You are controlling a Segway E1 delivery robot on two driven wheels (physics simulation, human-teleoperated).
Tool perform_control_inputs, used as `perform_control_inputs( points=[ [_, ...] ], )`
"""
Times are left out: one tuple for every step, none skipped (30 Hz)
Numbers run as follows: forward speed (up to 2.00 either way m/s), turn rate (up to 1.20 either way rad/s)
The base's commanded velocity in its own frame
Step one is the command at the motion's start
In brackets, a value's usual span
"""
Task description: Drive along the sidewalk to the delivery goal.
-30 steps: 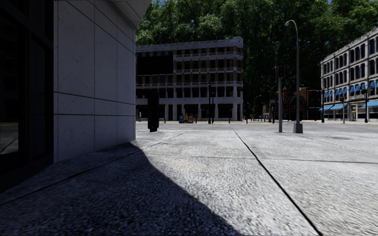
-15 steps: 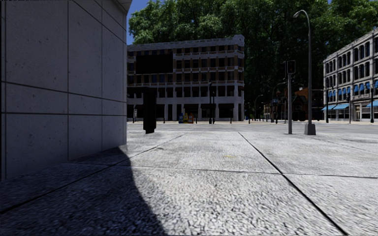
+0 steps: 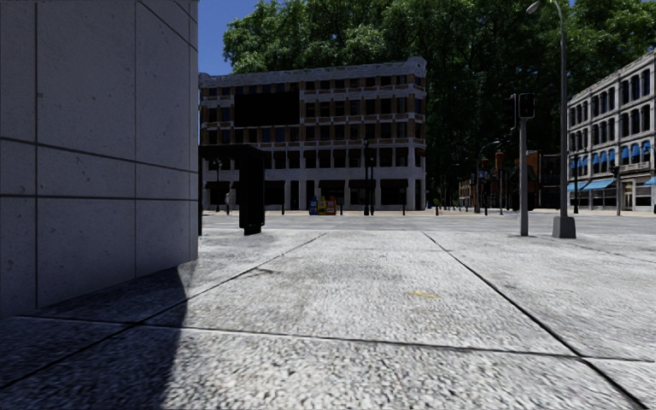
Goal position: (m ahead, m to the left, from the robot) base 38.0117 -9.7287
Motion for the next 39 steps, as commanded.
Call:
perform_control_inputs(
  points=[
    [1.94,0.0],
    [1.94,0.0],
    [1.94,0.0],
    [1.94,0.0],
    [1.94,0.0],
    [1.94,0.0],
    [1.94,0.0],
    [1.94,0.0],
    [1.94,0.0],
    [1.94,0.0],
    [1.94,0.0],
    [1.94,0.0],
    [1.94,0.0],
    [1.94,0.0],
    [1.94,0.0],
    [1.94,0.0],
    [1.94,0.0],
    [1.94,0.0],
    [1.94,0.0],
    [1.94,0.0],
    [1.94,0.0],
    [1.94,0.0],
    [1.94,0.0],
    [1.94,0.0],
    [1.94,0.0],
    [1.94,0.0],
    [1.94,0.0],
    [1.94,0.0],
    [1.94,0.06],
    [1.94,0.06],
    [1.94,0.21],
    [1.94,0.29],
    [1.94,0.29],
    [1.94,0.31],
    [1.94,0.34],
    [1.94,0.42],
    [1.94,0.42],
    [1.94,0.51],
    [1.94,0.55]
  ],
)
